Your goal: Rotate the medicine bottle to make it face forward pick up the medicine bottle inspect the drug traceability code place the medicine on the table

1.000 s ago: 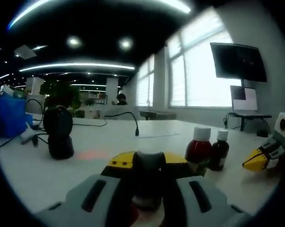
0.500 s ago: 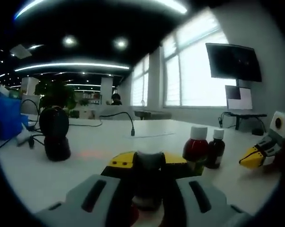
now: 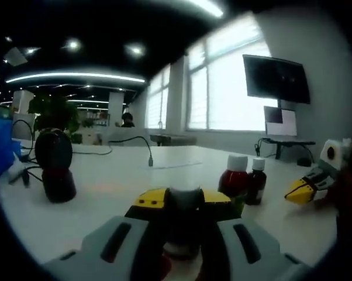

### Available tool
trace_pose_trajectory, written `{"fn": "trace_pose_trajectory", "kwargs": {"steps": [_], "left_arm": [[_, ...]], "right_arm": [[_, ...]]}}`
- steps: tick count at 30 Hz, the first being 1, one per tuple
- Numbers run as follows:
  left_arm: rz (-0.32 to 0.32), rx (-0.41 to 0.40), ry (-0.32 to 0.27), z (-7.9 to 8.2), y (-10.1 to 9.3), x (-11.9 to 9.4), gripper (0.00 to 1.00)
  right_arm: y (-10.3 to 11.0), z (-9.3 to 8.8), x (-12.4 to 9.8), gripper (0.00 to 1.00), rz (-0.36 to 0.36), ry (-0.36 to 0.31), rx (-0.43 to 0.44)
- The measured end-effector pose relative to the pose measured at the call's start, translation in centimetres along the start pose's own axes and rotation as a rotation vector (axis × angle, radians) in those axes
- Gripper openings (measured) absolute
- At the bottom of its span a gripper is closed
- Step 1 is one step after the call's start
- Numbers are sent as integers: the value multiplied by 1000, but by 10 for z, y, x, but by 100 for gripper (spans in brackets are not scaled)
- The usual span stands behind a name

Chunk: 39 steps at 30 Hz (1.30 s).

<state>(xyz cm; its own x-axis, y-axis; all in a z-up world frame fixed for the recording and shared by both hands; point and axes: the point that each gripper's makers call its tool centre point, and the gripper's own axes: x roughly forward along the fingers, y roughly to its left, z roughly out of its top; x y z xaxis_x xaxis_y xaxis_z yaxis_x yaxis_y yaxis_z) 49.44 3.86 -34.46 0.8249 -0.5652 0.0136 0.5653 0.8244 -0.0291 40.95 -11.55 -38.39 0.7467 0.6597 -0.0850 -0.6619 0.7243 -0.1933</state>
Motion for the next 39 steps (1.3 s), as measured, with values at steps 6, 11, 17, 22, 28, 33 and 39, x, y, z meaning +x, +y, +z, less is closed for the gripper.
{"fn": "trace_pose_trajectory", "kwargs": {"steps": [6, 11, 17, 22, 28, 33, 39], "left_arm": [[-37, -5, 3, 0, -1, 2, 11], [-88, -11, 7, 0, -1, 4, 11], [-149, 2, 20, 0, -4, 6, 12], [-194, -1, 23, -1, -3, 7, 12], [-238, -2, 25, -1, -3, 8, 12], [-250, 6, 20, -1, -4, 8, 12], [-225, -23, 13, 0, -1, 8, 13]], "right_arm": [[0, 0, 0, 0, 0, 1, -1], [0, -1, 0, 0, 0, 3, -2], [-1, -1, 1, 0, 0, 3, -2], [-1, -1, 1, 0, 0, 3, -2], [-2, -1, 1, 0, 1, 3, -1], [-3, -1, 1, 0, 1, 3, -1], [-4, -2, 1, 0, 1, 3, -1]]}}
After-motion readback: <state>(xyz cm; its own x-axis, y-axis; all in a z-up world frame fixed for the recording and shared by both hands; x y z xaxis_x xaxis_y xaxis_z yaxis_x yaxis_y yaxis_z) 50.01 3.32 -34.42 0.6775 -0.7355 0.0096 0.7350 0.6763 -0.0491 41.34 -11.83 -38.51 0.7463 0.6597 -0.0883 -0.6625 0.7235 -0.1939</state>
